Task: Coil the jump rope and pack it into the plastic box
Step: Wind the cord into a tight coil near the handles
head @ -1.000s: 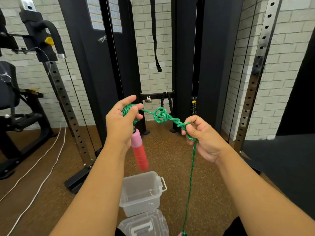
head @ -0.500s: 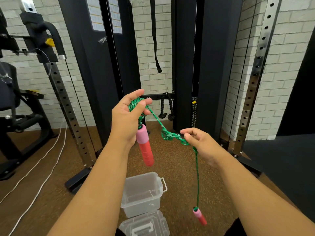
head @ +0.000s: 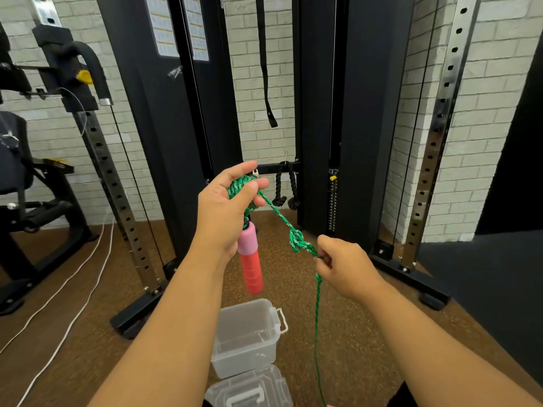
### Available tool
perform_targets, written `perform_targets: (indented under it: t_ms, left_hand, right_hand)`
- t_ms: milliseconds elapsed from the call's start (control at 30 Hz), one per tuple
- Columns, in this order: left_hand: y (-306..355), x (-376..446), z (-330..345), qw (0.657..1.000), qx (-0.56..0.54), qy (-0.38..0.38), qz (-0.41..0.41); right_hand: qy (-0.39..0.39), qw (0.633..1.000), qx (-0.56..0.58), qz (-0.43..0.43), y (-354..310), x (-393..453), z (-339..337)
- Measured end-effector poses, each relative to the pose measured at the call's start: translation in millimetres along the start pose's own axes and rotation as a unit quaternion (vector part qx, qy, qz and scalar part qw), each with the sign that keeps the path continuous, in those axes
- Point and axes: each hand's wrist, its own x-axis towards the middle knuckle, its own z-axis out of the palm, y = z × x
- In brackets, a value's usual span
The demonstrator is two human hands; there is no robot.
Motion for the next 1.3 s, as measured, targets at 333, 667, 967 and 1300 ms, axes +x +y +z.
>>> perform_targets:
  t_ms: [333, 667, 967, 1300]
  left_hand:
    - [4, -10, 12, 0.992, 0.002, -0.123, -0.024]
    - [-1, -4, 1, 0.998, -0.023, -0.049, -0.02]
    - [-24, -12, -3, 0.985, -0.05, -0.137, -0.096]
    - [-27, -20, -6, 0.963, 0.029, -0.24, -0.115]
  right_hand:
    - [-0.143, 0.888, 0.435, 0.046, -41, 16, -16]
    - [-0.027, 0.985, 0.169, -0.016, -66, 1, 11]
    - [0.069, 0.965, -0.126, -0.22, -69, 6, -5]
    - [0.1, 0.978, -0.027, -0.181, -71, 20, -42]
